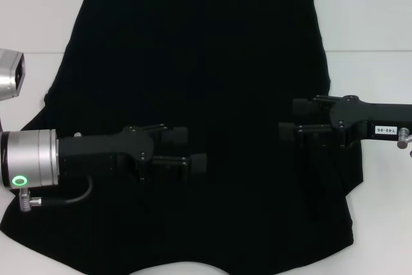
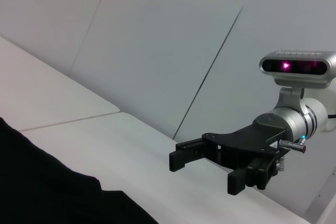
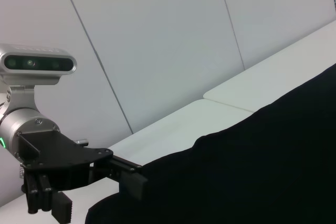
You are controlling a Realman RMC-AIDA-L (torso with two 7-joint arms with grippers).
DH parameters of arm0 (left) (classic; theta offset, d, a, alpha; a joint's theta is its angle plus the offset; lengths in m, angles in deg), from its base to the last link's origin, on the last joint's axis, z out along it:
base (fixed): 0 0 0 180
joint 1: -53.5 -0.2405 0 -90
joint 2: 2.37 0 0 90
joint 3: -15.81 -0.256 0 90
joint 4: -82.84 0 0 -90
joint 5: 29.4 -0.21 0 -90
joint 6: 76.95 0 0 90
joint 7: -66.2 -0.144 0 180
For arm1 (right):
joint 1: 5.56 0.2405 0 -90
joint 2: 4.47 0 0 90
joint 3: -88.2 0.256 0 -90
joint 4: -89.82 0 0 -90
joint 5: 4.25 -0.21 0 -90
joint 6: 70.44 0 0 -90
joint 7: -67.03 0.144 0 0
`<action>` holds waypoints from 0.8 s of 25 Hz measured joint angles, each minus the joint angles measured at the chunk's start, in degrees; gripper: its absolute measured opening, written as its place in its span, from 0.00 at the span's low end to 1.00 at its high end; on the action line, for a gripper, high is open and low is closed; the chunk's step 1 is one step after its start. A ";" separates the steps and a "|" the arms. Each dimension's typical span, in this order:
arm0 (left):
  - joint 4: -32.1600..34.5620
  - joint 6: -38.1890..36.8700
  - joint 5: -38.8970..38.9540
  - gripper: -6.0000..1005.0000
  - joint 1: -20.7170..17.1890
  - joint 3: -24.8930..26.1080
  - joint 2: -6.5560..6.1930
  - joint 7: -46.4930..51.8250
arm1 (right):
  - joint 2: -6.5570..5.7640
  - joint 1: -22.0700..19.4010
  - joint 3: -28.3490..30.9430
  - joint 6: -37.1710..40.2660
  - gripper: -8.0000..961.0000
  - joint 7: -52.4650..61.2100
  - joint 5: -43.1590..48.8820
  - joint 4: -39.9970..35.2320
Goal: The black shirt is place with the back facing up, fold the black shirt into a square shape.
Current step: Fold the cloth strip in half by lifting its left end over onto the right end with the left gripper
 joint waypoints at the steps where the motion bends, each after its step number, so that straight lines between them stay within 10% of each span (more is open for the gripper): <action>1: 0.00 0.00 0.00 0.94 0.00 0.00 0.01 0.00 | 0.00 0.00 0.01 0.00 0.95 0.02 0.00 0.00; 20: 0.00 0.00 0.00 0.94 0.08 0.09 0.02 -0.06 | 0.00 0.00 0.14 0.00 0.95 -0.01 0.00 -0.12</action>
